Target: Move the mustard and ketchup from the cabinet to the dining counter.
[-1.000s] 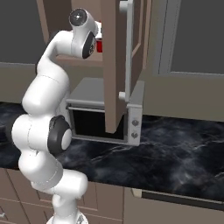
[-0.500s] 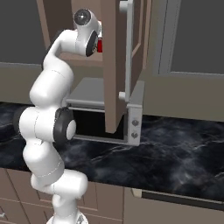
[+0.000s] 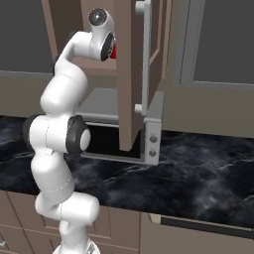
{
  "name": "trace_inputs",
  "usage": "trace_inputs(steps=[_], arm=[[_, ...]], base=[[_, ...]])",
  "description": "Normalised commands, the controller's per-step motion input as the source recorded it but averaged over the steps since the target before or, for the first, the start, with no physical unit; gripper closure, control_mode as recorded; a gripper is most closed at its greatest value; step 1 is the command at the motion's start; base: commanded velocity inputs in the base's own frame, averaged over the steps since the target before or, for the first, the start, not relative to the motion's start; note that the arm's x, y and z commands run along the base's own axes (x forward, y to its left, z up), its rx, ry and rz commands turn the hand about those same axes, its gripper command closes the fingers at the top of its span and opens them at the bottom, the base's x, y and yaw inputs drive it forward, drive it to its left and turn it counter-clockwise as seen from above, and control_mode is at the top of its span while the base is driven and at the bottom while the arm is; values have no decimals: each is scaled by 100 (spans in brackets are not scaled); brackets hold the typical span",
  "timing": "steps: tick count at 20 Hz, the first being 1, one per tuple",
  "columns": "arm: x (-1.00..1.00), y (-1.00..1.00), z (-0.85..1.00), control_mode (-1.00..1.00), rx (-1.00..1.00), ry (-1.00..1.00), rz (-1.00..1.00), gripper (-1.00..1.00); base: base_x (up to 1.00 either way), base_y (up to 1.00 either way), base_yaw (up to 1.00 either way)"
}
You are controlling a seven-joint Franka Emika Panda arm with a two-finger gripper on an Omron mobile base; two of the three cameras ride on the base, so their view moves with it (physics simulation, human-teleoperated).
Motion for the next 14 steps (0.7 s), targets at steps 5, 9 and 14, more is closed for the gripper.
trace_inputs(steps=[5,9,14], arm=[[20,-1,-5,-100,0,0,0,-100],[3,-2,-1,-100,9,-2,0,100],[0,-2,0,-100,15,0,0,100]], base=[[0,0,0],[0,0,0],[0,0,0]])
